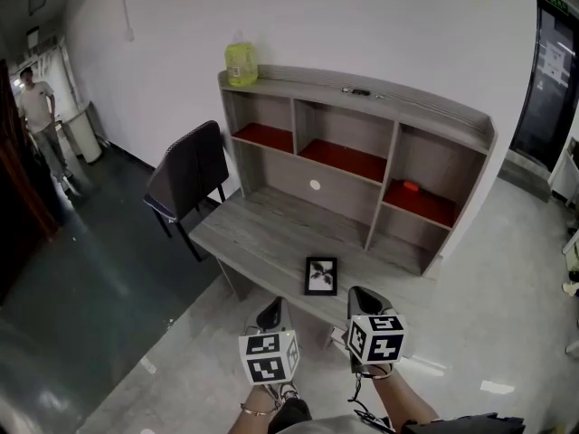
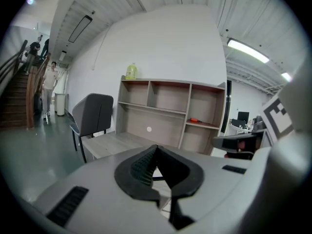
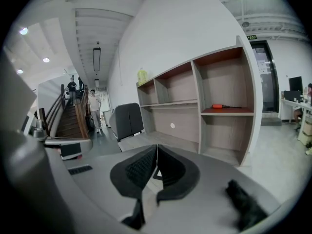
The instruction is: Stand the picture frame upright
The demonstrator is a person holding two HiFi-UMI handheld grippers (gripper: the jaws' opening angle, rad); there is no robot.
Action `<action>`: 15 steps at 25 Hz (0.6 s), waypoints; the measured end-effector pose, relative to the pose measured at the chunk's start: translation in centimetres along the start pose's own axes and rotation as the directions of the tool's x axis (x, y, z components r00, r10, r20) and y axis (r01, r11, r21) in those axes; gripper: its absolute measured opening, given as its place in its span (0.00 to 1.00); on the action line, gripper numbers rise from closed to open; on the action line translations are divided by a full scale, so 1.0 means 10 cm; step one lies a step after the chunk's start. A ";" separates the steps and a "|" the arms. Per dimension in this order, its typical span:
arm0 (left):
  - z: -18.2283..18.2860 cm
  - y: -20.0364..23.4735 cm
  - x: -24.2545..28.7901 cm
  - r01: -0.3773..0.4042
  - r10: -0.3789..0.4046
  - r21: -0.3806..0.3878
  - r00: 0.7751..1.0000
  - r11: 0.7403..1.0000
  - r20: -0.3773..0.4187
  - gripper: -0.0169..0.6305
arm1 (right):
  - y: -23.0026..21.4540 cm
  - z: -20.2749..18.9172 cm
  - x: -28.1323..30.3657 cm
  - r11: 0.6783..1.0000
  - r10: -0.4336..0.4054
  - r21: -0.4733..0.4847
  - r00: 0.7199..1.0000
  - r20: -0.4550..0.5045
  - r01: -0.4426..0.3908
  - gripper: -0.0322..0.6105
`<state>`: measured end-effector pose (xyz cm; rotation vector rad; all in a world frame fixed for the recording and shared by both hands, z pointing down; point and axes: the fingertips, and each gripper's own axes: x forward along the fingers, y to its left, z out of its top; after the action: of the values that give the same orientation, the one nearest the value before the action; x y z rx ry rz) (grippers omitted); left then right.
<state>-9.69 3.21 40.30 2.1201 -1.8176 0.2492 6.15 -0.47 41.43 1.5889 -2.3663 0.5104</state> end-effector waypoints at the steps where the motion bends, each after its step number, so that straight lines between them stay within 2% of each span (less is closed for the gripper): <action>1: 0.03 0.04 0.05 0.003 -0.003 -0.001 1.000 1.000 -0.001 0.04 | 0.01 0.03 0.05 1.000 -0.004 0.000 1.000 0.000 0.004 0.10; 15: 0.39 0.60 0.80 0.062 -0.062 0.027 0.998 0.998 -0.011 0.04 | 0.16 0.40 0.92 0.998 -0.050 0.024 0.999 0.017 0.050 0.10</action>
<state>-14.55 -6.31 40.28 2.1859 -1.7494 0.2707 1.15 -9.29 41.07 1.6653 -2.3351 0.5169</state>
